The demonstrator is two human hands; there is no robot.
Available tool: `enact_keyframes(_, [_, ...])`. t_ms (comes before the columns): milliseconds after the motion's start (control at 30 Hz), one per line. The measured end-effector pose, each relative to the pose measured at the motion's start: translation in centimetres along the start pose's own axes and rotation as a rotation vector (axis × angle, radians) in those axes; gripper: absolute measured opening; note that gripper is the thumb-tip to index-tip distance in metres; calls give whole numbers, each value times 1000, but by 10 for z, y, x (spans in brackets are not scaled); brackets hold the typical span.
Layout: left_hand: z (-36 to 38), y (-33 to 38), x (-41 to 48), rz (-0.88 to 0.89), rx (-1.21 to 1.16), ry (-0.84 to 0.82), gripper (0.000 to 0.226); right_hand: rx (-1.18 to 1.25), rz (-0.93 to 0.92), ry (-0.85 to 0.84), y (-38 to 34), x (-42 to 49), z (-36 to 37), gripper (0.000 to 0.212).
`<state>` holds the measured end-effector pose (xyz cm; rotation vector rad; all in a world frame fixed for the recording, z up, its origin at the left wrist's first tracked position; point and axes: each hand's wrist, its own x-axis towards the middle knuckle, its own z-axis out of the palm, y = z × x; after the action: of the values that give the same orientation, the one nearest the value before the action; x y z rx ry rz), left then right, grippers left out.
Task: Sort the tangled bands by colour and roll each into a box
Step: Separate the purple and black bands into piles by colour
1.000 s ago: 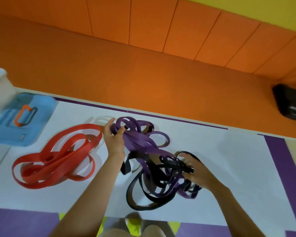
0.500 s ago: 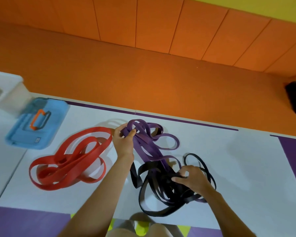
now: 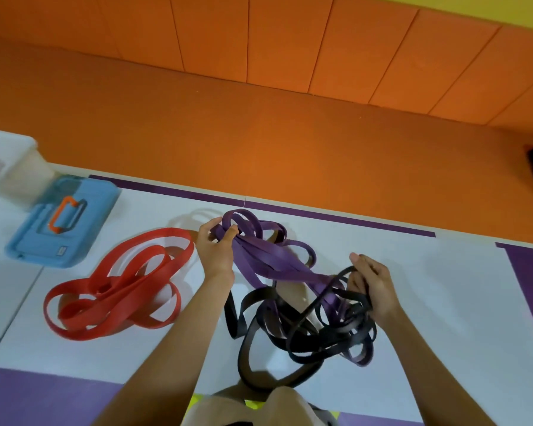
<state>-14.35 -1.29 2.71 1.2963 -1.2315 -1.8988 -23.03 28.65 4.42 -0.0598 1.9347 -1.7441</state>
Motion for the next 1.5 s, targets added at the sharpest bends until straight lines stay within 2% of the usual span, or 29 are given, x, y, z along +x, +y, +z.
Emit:
enact_keyframes(100, [10, -2, -5, 5, -17, 5, 33, -36, 7, -63, -14, 12, -14, 57])
enact_keyframes(200, [14, -1, -6, 29, 7, 25, 36, -372, 28, -54, -11, 28, -28, 49])
enact_keyframes(267, [13, 0, -5, 39, 24, 41, 37, -592, 40, -113, 2, 34, -38, 47])
enact_keyframes(367, [9, 0, -4, 40, 27, 81, 37, -904, 98, -318, 26, 34, -46, 52])
enact_keyframes(467, [5, 0, -7, 22, 22, 112, 38, -1177, 206, -561, 44, 28, -47, 46])
enact_keyframes(500, [5, 1, -9, 21, 26, 121, 39, -1288, 235, -567, 48, 26, -46, 41])
enact_keyframes(567, [4, 1, -12, 29, 39, 119, 39, -1431, 236, -433, 51, 21, -46, 23])
enact_keyframes(633, [4, 0, -17, 27, 53, 99, 39, -1436, 151, -217, 54, 18, -44, 13])
enact_keyframes(733, [4, -3, -22, 56, 89, 62, 39, -1395, -29, -33, 55, 16, -38, 29])
enact_keyframes(833, [1, -4, -25, 66, 81, 27, 40, -1242, -200, -65, 53, 14, -14, 27])
enact_keyframes(900, [-2, -1, -25, 55, 72, 15, 40, -1228, -271, -129, 53, 14, 7, 27])
enact_keyframes(967, [-6, 0, -25, 37, 61, 4, 39, -1264, -219, -240, 58, 14, 25, 40])
enact_keyframes(1067, [-11, 1, -23, 8, 38, -16, 37, -1477, -10, -363, 75, 11, 37, 57])
enact_keyframes(1133, [-14, 2, -19, -9, 28, -30, 36, -1623, 21, -334, 82, 4, 38, 46])
enact_keyframes(1233, [-15, 7, -14, -29, 19, -53, 35, -1635, -113, -278, 85, -14, 28, 28])
enact_keyframes(1333, [-16, 12, -7, -28, -20, -93, 35, -1484, -244, -171, 89, -38, 2, 26])
enact_keyframes(1400, [-16, 15, -2, -23, -33, -106, 34, -1457, -231, -147, 91, -57, -18, 25])
enact_keyframes(1500, [-12, 19, 1, -26, -80, -112, 33, -1367, -124, -178, 92, -78, -45, 42])
